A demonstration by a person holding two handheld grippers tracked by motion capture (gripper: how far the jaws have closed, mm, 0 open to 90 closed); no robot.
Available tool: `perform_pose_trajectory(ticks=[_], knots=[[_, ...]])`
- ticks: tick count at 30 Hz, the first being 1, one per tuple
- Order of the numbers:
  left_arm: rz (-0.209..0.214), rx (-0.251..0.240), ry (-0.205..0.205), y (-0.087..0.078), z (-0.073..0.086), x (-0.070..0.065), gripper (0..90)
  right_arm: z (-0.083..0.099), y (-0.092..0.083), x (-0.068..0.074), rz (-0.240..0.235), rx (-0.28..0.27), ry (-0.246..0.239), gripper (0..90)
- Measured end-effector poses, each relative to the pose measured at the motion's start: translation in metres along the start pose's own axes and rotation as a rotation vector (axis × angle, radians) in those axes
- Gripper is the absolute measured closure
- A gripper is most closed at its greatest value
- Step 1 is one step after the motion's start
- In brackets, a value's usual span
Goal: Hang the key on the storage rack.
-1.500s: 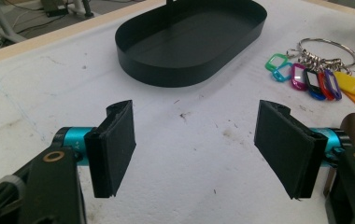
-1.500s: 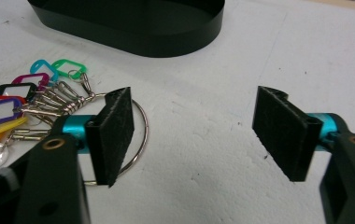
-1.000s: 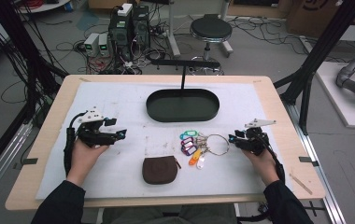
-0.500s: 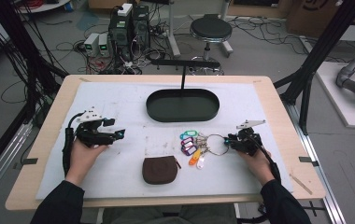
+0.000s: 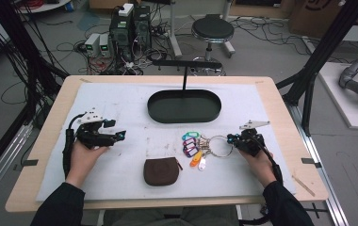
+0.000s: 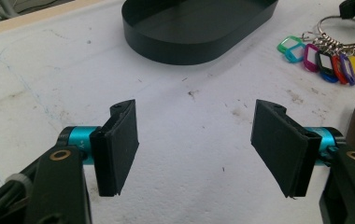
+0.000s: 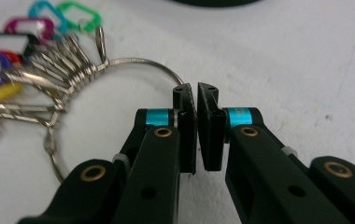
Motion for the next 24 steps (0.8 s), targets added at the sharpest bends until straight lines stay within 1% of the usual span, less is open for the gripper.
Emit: perform_pose_trajectory(ticks=[1, 3, 4, 5, 6, 7, 9, 10, 12, 13, 14, 15, 16, 18, 19, 22, 23, 24], knots=[[-0.001, 0.0, 0.0, 0.0, 0.0, 0.0, 31.8, -0.002, -0.006, -0.001, -0.013, -0.043, 0.025, 87.9], [-0.003, 0.0, 0.001, 0.0, 0.0, 0.0, 31.8, -0.004, -0.012, -0.002, -0.035, -0.09, 0.045, 87.9], [-0.003, 0.0, 0.0, 0.0, 0.0, 0.0, 31.9, -0.005, -0.014, -0.002, -0.048, -0.106, 0.056, 87.9], [-0.003, 0.0, 0.0, 0.0, 0.0, 0.0, 31.8, -0.005, -0.014, -0.002, -0.048, -0.106, 0.056, 87.9], [-0.003, -0.001, -0.002, 0.0, 0.0, -0.001, 31.8, -0.007, -0.019, 0.0, -0.086, -0.156, 0.078, 87.9], [-0.003, 0.001, 0.001, 0.001, 0.0, -0.001, 31.8, -0.007, -0.019, 0.0, -0.086, -0.156, 0.078, 87.9], [-0.003, 0.001, -0.002, 0.001, 0.0, -0.001, 31.8, -0.008, -0.023, 0.002, -0.117, -0.181, 0.095, 87.8], [-0.003, 0.001, -0.001, 0.001, 0.0, -0.001, 31.9, -0.01, -0.025, 0.005, -0.141, -0.2, 0.099, 87.7], [-0.003, 0.0, 0.002, 0.001, 0.0, -0.001, 31.8, -0.01, -0.026, 0.007, -0.149, -0.205, 0.1, 87.6], [-0.003, 0.0, 0.001, 0.001, 0.0, -0.001, 31.9, -0.011, -0.026, 0.008, -0.162, -0.213, 0.096, 87.6], [-0.002, -0.003, -0.001, 0.001, 0.0, -0.001, 31.8, -0.012, -0.027, 0.01, -0.179, -0.214, 0.101, 87.6], [-0.002, -0.001, 0.002, 0.001, 0.0, -0.001, 31.8, -0.013, -0.028, 0.013, -0.197, -0.213, 0.096, 87.3], [-0.001, -0.002, 0.002, 0.0, 0.0, -0.001, 31.8, -0.013, -0.028, 0.013, -0.197, -0.213, 0.096, 87.3], [-0.001, -0.005, 0.0, 0.0, 0.0, -0.001, 31.8, -0.013, -0.027, 0.016, -0.21, -0.196, 0.086, 87.1], [0.0, -0.007, -0.002, 0.001, 0.0, -0.002, 31.8, -0.013, -0.026, 0.019, -0.208, -0.184, 0.073, 87.0], [0.001, -0.007, -0.002, 0.001, 0.0, -0.002, 31.9, -0.013, -0.026, 0.02, -0.215, -0.175, 0.066, 85.9], [0.0, -0.004, 0.002, 0.001, 0.0, -0.002, 31.9, -0.013, -0.024, 0.022, -0.226, -0.145, 0.051, 83.3], [0.002, -0.003, 0.003, 0.001, -0.001, -0.002, 31.8, -0.013, -0.022, 0.023, -0.225, -0.131, 0.043, 83.3]])
Point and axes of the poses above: each handheld gripper's, and its own axes: y roughly forward along the jaws, z roughly out of its underside, x roughly to its left, the point moved 2 cm from there along y, roughly forward along the jaws, and after that the axes turned 5 degrees about x, right-handed, at the moved point
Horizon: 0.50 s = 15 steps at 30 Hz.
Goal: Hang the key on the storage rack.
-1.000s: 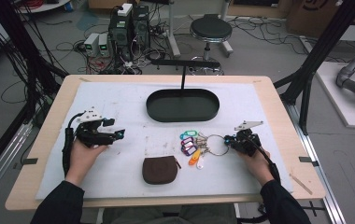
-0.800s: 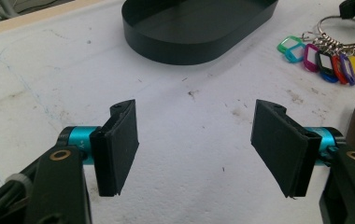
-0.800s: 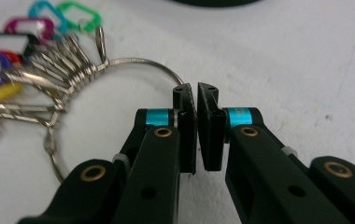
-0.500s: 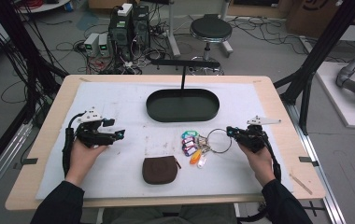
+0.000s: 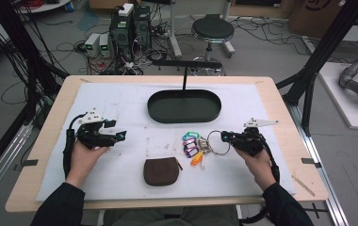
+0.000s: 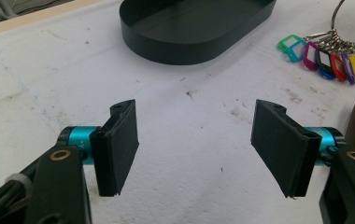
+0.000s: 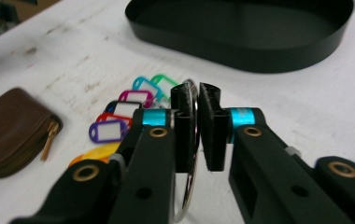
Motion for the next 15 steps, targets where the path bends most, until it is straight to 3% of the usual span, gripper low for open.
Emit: perform_pose_trajectory(ticks=[8, 15], knots=[[0.006, 0.008, 0.008, 0.0018, -0.0004, -0.002, 31.8, -0.0019, -0.0005, 0.0051, 0.001, -0.005, -0.039, 87.4], [0.008, 0.001, 0.018, -0.0003, -0.0015, -0.0052, 31.8, -0.008, -0.0078, 0.0067, -0.004, -0.045, -0.049, 87.5]])
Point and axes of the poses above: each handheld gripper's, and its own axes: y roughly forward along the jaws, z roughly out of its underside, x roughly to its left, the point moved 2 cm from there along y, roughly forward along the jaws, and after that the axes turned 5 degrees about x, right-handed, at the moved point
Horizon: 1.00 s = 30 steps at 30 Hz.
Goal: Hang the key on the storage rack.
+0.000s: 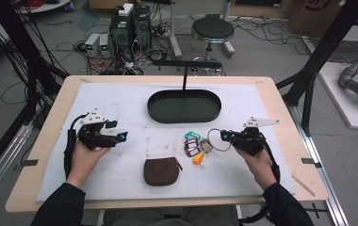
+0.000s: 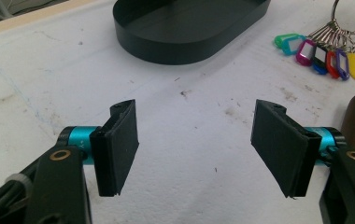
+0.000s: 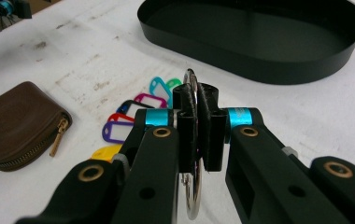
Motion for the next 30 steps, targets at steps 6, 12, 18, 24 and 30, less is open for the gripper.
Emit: perform_pose_trajectory(ticks=[6, 12, 18, 24, 30], knots=[[0.0, -0.038, 0.01, -0.004, -0.005, -0.006, 31.8, -0.008, -0.006, 0.003, 0.004, -0.023, -0.018, 87.6], [-0.037, -0.064, 0.02, -0.008, -0.006, -0.023, 31.7, -0.02, -0.013, 0.004, 0.013, -0.041, -0.046, 87.6], [-0.017, -0.109, 0.0, -0.013, 0.002, -0.033, 30.8, -0.03, -0.018, 0.004, 0.014, -0.062, -0.06, 87.6], [-0.022, -0.142, 0.002, -0.021, 0.007, -0.033, 30.7, -0.04, -0.024, 0.004, 0.012, -0.085, -0.073, 87.7], [-0.044, -0.161, -0.017, -0.026, 0.013, -0.028, 30.7, -0.057, -0.033, 0.004, 0.012, -0.106, -0.099, 87.8]])
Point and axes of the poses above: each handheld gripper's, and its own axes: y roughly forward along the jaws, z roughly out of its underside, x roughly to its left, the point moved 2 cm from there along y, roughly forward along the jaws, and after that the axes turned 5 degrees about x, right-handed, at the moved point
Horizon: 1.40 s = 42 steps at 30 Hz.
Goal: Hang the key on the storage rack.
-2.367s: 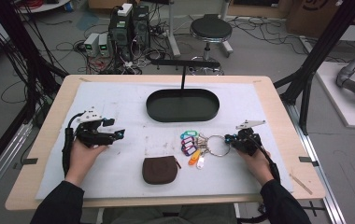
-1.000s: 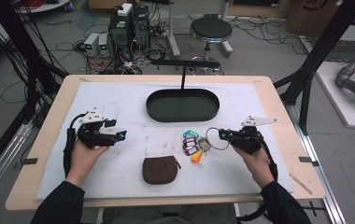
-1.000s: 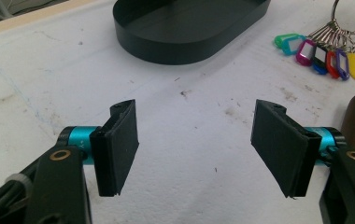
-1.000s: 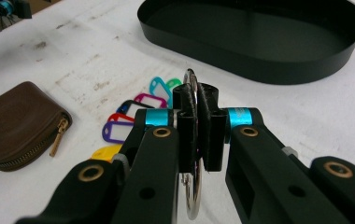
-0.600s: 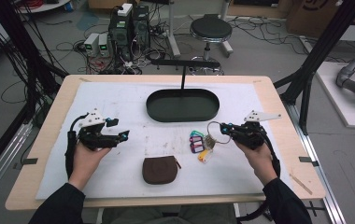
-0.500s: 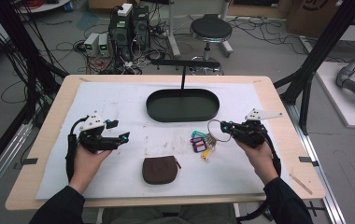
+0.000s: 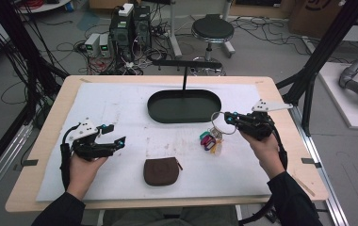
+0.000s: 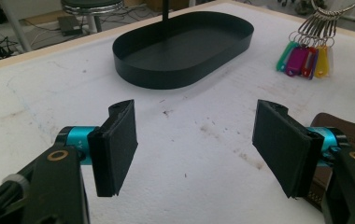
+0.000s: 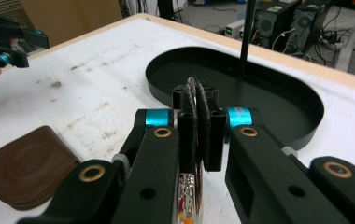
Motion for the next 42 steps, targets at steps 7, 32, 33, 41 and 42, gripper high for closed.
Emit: perform_pose_trajectory(ticks=[7, 32, 33, 41, 42], knots=[[0.013, -0.022, -0.023, 0.001, 0.0, 0.002, 30.6, -0.026, -0.005, -0.005, 0.011, -0.022, -0.023, 87.8], [0.038, -0.035, -0.018, 0.003, -0.002, -0.001, 30.6, -0.092, 0.025, -0.035, 0.072, -0.081, -0.023, 87.8], [0.039, -0.034, -0.014, 0.004, -0.002, -0.001, 30.6, -0.092, 0.025, -0.035, 0.072, -0.081, -0.023, 87.8], [0.045, -0.036, -0.007, 0.004, -0.003, -0.002, 30.6, -0.101, 0.041, -0.042, 0.102, -0.073, -0.032, 87.9], [0.046, -0.036, -0.006, 0.004, -0.003, -0.002, 30.6, -0.101, 0.044, -0.045, 0.112, -0.067, -0.03, 87.8]])
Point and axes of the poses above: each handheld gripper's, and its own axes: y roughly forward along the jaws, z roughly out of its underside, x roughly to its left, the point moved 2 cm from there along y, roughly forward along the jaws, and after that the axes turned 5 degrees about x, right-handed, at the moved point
